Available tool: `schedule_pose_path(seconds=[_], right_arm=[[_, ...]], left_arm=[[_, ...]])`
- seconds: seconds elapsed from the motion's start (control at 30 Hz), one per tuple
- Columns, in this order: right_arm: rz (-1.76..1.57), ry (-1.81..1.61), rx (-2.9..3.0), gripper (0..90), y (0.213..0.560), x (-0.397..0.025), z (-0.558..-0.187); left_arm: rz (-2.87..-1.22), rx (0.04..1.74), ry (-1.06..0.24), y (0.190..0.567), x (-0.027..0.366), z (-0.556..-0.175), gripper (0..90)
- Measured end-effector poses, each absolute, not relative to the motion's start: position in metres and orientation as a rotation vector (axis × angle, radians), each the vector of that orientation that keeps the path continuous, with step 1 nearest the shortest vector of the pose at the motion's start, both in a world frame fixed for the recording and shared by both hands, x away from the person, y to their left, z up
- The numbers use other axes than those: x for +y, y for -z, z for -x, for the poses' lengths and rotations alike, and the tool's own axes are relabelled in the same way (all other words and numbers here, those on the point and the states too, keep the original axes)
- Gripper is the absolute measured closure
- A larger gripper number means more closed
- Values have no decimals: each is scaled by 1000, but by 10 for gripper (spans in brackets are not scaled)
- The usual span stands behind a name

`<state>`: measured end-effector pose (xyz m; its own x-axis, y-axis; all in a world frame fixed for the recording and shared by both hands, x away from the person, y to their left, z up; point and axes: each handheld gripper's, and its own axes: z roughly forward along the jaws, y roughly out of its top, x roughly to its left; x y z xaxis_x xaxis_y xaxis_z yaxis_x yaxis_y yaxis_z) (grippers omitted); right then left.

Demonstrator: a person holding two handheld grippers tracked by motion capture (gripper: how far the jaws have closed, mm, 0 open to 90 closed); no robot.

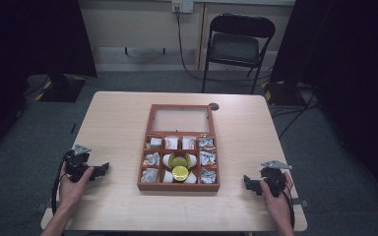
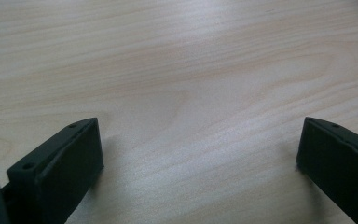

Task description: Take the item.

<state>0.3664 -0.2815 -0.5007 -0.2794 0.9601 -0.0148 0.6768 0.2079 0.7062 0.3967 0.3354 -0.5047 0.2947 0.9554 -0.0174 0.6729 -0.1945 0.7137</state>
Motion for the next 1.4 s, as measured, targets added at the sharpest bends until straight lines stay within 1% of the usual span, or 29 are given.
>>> schedule_pose_path(seconds=[0.23, 0.37, 0.47, 0.53, 0.57, 0.6, 0.63, 0.77, 0.8, 0.97, 1.4], right_arm=[[-1513, -829, 2033, 0, 501, -282, -367], [-1513, -829, 2033, 0, 501, -282, -367], [-1513, -830, 2034, 0, 501, -282, -367], [-1512, -829, 2033, 0, 501, -282, -367], [-1512, -829, 2033, 0, 501, -282, -367], [-1512, -829, 2033, 0, 501, -282, -367], [-1513, -829, 2033, 0, 501, -282, -367], [-1513, -829, 2033, 0, 501, -282, -367], [-1513, -829, 2033, 0, 501, -282, -367], [-1512, -829, 2034, 0, 501, -282, -367], [-1514, -829, 2033, 0, 501, -281, -367]], left_arm=[[-1950, 1449, -591, 504, 336, -396, 0], [-1950, 1456, -593, 503, 336, -396, 19], [-1943, 1457, -602, 502, 336, -395, 78], [-1925, 1470, -606, 500, 336, -394, 158], [-1925, 1470, -606, 500, 336, -394, 177], [-1928, 1473, -602, 500, 337, -394, 177], [-1940, 1470, -602, 499, 337, -393, 159], [-1923, 1467, -577, 498, 337, -392, 160], [-1911, 1447, -559, 496, 337, -391, 161], [-1918, 1407, -549, 492, 332, -387, 160], [-1891, 1324, -525, 476, 313, -378, 193]])
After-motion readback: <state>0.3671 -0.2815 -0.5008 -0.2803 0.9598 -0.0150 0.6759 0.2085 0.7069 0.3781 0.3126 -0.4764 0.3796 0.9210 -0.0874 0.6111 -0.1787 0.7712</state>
